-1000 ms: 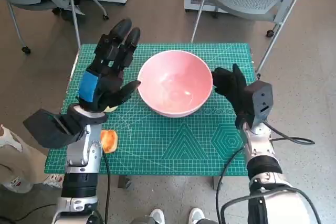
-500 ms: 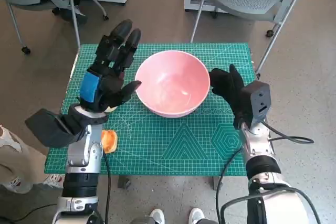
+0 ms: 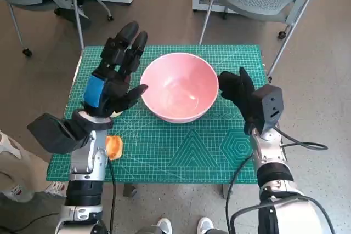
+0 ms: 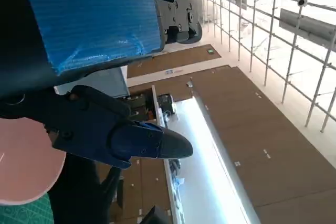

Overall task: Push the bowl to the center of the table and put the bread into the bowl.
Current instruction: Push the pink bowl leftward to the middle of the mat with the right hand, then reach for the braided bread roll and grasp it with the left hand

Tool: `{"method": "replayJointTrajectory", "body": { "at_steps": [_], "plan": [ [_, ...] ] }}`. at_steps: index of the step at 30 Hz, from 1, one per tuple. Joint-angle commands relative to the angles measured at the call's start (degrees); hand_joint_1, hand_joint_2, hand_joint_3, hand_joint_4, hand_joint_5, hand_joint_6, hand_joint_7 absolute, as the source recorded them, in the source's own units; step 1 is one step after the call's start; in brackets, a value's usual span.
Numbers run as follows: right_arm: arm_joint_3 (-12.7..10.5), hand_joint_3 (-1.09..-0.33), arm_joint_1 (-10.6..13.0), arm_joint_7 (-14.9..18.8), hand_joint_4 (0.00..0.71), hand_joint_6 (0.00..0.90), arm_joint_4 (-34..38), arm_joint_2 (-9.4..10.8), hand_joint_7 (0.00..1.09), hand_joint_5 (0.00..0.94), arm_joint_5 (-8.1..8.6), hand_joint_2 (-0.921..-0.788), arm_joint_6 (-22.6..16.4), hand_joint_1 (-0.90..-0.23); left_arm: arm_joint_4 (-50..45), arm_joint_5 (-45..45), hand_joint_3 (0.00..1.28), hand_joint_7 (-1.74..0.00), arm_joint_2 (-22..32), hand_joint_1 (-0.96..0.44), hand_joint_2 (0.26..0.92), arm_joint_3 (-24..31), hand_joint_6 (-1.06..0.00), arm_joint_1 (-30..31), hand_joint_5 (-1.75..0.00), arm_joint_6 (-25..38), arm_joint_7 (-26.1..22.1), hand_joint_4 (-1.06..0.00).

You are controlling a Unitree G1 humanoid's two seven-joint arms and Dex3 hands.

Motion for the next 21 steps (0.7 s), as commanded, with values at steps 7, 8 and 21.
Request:
{"method": "replayJointTrajectory", "body": {
  "at_steps": [7,8,21],
  "plan": [
    [-1.1,-0.825,-0.5,1.4,0.097,0.126,-2.0,-2.8,0.04,0.001,1.10,-0.921,-3.4,-0.690,-1.5,-0.4,0.20,-0.42,0.2,-0.64,0.921,0.4,-0.01,1.3,0.00,0.1,0.1,-0.09],
    [-1.4,-0.825,-0.4,1.7,0.097,0.126,-2.7,-2.9,0.04,0.001,1.50,-0.921,-4.6,-0.695,-1.9,-0.4,0.20,-0.42,0.2,-0.64,0.921,0.4,-0.01,1.4,0.00,0.2,0.2,-0.09],
    [-2.2,-0.912,3.2,11.6,0.081,0.117,-14.7,-0.6,0.04,0.000,8.76,-0.921,-23.0,-0.669,-3.8,-0.8,0.21,-0.43,-0.1,-0.64,0.921,0.4,0.00,2.0,0.00,0.6,0.7,-0.09]
  ]
}}
